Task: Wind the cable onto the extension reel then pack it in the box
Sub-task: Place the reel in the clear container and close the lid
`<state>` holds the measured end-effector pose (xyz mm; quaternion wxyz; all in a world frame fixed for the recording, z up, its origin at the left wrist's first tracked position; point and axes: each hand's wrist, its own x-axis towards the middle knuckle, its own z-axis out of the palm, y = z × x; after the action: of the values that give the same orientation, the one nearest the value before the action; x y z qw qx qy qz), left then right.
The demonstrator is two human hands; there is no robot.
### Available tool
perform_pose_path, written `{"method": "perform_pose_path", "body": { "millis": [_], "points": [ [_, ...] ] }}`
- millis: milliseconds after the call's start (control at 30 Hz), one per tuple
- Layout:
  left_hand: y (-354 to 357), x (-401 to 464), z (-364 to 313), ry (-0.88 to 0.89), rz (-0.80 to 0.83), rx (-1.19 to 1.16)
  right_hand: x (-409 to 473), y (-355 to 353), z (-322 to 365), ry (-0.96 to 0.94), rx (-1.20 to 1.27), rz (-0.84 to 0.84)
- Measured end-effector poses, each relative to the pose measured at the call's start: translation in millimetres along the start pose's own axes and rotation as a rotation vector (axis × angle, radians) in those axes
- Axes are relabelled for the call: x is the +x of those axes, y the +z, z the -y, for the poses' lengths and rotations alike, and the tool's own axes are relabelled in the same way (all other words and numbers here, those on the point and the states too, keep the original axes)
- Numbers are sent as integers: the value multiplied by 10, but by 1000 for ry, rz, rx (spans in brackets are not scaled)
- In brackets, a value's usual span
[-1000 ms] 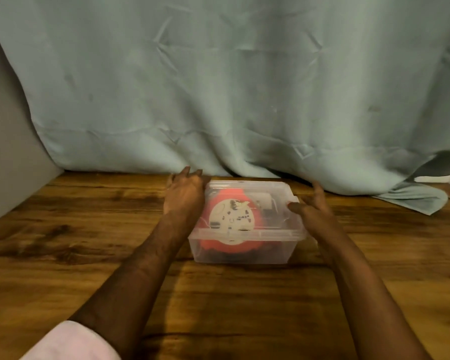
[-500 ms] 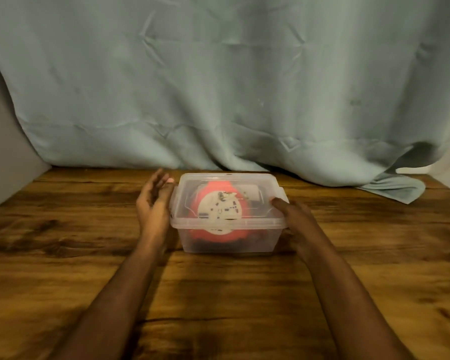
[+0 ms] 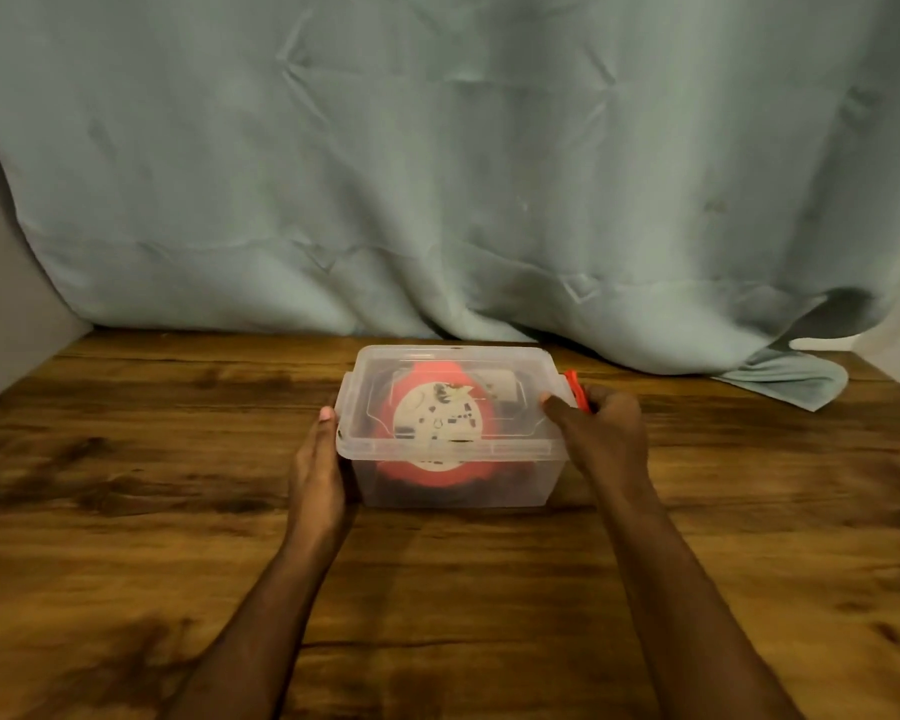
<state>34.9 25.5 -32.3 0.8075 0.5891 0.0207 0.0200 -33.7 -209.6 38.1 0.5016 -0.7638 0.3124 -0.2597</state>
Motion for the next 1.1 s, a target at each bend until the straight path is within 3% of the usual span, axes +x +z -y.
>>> {"method": "perform_pose_path", "body": {
  "millis": [100,500,700,833,1100],
  "points": [
    [-12,-17,-24,23,27,12,-28,42,23,-19,-207,-97],
    [-1,-80,-51,72,-20,-37,-133,37,163,-153,-522,-277],
    [48,-138,-259,-31,-12,-118,-179,-21,175,-154,-493,-236],
    [41,-101,-390,-165,141,-284,-201,-49,162,-126,-438,-189],
    [32,-49,-511,-49,15,182,-206,-24,143,-122,-417,-195]
  ]
}}
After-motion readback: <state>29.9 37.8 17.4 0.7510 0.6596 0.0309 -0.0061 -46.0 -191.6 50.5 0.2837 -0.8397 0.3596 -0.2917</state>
